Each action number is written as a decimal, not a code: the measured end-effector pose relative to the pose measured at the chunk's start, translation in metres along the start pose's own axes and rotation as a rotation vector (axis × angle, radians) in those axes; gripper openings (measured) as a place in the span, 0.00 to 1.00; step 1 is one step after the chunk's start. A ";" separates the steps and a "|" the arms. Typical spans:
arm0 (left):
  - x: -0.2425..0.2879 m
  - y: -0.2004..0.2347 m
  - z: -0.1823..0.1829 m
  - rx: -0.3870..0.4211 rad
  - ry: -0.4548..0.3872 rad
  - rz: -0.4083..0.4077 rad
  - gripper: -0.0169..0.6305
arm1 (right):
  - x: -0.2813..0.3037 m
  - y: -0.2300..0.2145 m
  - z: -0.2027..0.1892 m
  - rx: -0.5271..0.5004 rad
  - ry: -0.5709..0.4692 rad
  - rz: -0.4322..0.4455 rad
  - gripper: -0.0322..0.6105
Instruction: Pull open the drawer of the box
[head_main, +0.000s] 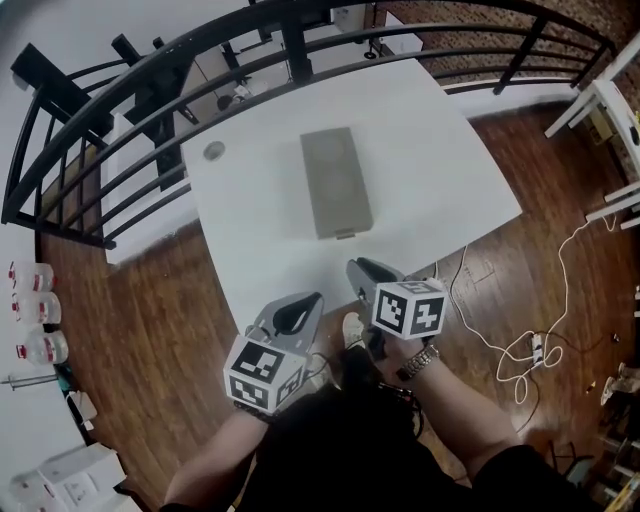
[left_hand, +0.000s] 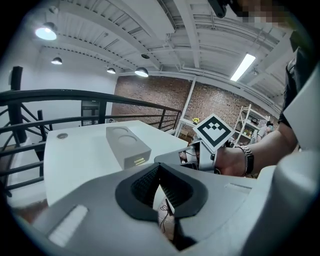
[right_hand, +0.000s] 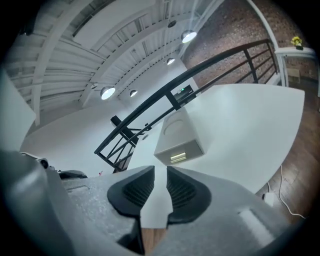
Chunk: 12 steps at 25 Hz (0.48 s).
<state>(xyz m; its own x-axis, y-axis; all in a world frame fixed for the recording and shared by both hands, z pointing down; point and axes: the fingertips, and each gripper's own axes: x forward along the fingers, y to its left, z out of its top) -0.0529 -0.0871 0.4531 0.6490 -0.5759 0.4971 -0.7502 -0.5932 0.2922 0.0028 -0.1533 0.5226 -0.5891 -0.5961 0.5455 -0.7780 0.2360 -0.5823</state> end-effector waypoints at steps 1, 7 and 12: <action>0.002 0.002 0.000 -0.004 0.004 0.004 0.04 | 0.004 -0.002 0.000 0.011 0.007 0.003 0.15; 0.012 0.010 -0.001 -0.029 0.019 0.026 0.04 | 0.023 -0.014 -0.003 0.052 0.054 0.012 0.15; 0.017 0.019 -0.001 -0.045 0.027 0.040 0.04 | 0.039 -0.023 -0.001 0.091 0.072 0.015 0.16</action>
<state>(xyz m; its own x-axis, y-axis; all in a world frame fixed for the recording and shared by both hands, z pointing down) -0.0558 -0.1076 0.4681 0.6154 -0.5831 0.5304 -0.7806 -0.5442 0.3075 -0.0027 -0.1808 0.5579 -0.6176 -0.5354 0.5762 -0.7475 0.1717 -0.6417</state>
